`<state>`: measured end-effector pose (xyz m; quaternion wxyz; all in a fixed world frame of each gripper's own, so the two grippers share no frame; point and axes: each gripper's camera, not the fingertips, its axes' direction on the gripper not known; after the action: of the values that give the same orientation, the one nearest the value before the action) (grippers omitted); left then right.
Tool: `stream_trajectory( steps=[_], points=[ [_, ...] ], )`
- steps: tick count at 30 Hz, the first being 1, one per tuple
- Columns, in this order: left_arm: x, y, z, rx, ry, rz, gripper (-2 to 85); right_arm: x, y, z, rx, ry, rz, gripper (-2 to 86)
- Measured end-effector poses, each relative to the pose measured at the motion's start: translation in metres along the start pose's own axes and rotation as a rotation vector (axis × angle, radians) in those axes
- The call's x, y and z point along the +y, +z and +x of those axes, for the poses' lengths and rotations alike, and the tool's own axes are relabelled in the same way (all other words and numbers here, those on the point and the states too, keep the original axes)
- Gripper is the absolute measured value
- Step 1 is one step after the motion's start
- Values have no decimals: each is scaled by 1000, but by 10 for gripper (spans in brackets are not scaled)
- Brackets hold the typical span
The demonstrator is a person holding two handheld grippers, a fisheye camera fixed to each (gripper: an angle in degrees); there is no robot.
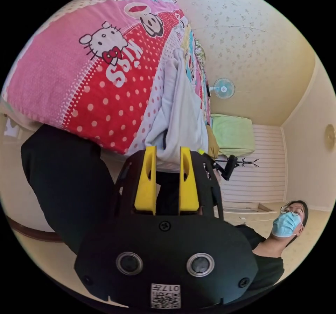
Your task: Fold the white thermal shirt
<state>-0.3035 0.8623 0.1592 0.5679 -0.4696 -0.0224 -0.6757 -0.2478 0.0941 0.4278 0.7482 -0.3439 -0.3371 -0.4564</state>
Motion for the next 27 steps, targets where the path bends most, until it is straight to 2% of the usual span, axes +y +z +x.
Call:
stream_trajectory(
  steps=[2, 5, 8, 12, 16, 20, 22, 24, 27],
  points=[
    [-3, 6, 5, 89, -19, -32, 52, 20, 9, 6, -37, 25, 159, 12],
    [-5, 11, 40, 224, 40, -36, 44, 27, 7, 24, -177, 41, 174, 7],
    [-18, 27, 116, 152, 188, -94, 42, 29, 8, 38, -289, 38, 158, 5],
    [-37, 107, 241, 81, 426, -333, 41, 47, -1, 47, -335, 35, 215, 5],
    [-19, 213, 329, 15, 629, -531, 40, 103, -50, 80, -345, 146, 533, 5],
    [2, 308, 328, -28, 611, -668, 42, 165, -75, 117, -288, 349, 732, 5],
    [23, 371, 310, -164, 615, -759, 45, 182, -75, 129, -319, 390, 768, 5],
    [35, 404, 295, -241, 563, -824, 48, 194, -74, 133, -409, 359, 837, 5],
    [39, 398, 291, -177, 561, -759, 49, 201, -80, 119, -416, 273, 912, 6]
  ],
)
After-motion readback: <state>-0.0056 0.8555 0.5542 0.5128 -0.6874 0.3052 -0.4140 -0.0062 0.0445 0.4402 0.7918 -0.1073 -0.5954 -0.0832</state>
